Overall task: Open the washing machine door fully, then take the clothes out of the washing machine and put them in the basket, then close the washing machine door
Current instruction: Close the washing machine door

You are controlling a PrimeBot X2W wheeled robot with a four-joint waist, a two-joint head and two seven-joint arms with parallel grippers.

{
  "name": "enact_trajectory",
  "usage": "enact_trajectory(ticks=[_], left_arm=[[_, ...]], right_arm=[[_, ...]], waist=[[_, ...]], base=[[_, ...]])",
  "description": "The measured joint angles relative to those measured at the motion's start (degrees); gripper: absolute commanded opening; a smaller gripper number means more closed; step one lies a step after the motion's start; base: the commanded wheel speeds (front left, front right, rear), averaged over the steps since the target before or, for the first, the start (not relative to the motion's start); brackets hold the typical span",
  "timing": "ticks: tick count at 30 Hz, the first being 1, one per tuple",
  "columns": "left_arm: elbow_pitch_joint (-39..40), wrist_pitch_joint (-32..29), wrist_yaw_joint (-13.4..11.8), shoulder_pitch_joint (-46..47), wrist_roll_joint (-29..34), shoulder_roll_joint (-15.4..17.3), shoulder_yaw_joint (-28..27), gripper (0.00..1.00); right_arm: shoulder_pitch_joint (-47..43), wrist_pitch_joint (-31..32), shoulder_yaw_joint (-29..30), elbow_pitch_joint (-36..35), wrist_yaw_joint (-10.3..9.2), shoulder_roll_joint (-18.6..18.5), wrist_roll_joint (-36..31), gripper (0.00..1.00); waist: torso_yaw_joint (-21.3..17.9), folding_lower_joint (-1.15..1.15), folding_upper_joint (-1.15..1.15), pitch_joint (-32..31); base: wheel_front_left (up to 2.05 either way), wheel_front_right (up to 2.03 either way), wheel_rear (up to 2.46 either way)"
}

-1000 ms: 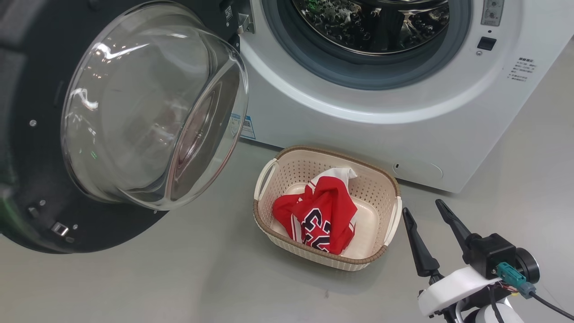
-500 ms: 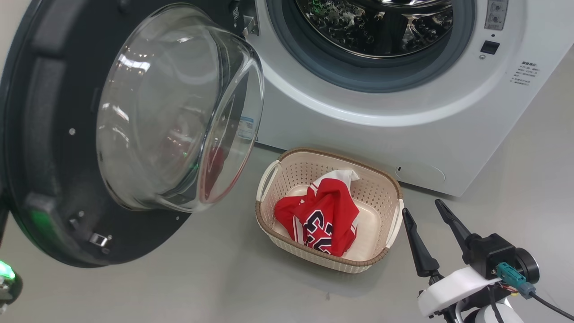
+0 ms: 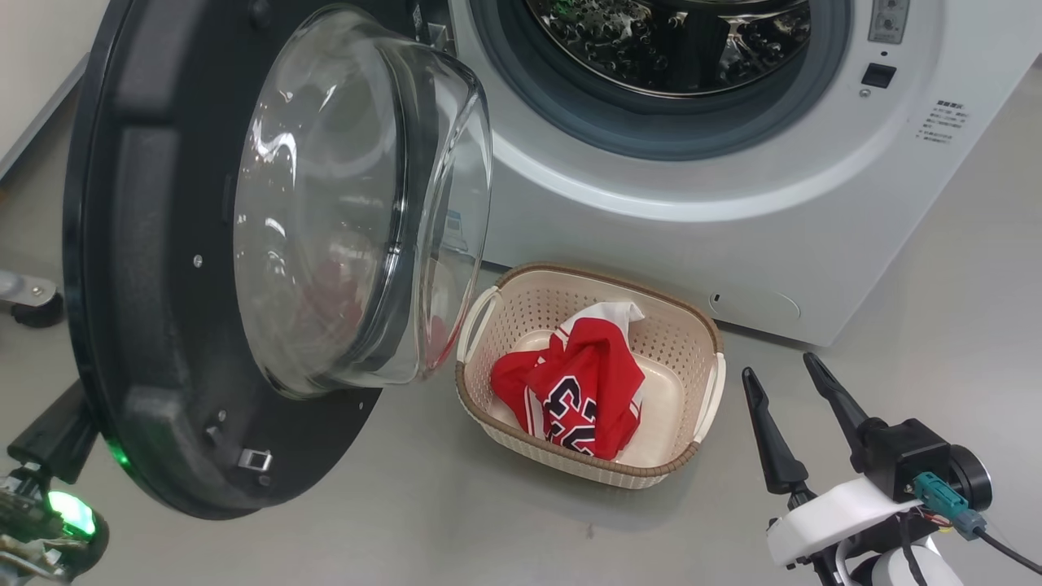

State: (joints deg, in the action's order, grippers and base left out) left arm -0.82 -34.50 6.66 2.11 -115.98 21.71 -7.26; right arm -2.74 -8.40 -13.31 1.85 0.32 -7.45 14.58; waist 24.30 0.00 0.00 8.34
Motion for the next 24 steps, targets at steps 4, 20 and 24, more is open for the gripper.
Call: enact_trajectory(ticks=[4, 20, 24], left_arm=[[1.86, -1.83, 0.21, -0.87, -0.02, -0.73, 0.38, 0.0], [9.31, -7.71, 0.22, -3.43, -0.42, -4.82, 2.24, 0.0], [11.48, -8.31, 0.22, -3.44, 0.27, -5.81, 3.16, 0.0]], right_arm=[[0.14, -0.07, 0.33, -0.08, -0.07, -0.1, 0.0, 1.0], [2.39, -0.58, 0.33, -1.24, -0.48, 0.21, 0.07, 1.0], [3.19, -0.82, 0.53, -1.35, -0.48, 0.21, 0.09, 1.0]], waist=[[-0.77, 0.0, 0.0, 0.33], [-6.05, 0.0, 0.0, 2.44], [-7.82, 0.0, 0.0, 3.6]], base=[[0.0, 0.0, 0.0], [0.0, 0.0, 0.0], [0.0, 0.0, 0.0]])
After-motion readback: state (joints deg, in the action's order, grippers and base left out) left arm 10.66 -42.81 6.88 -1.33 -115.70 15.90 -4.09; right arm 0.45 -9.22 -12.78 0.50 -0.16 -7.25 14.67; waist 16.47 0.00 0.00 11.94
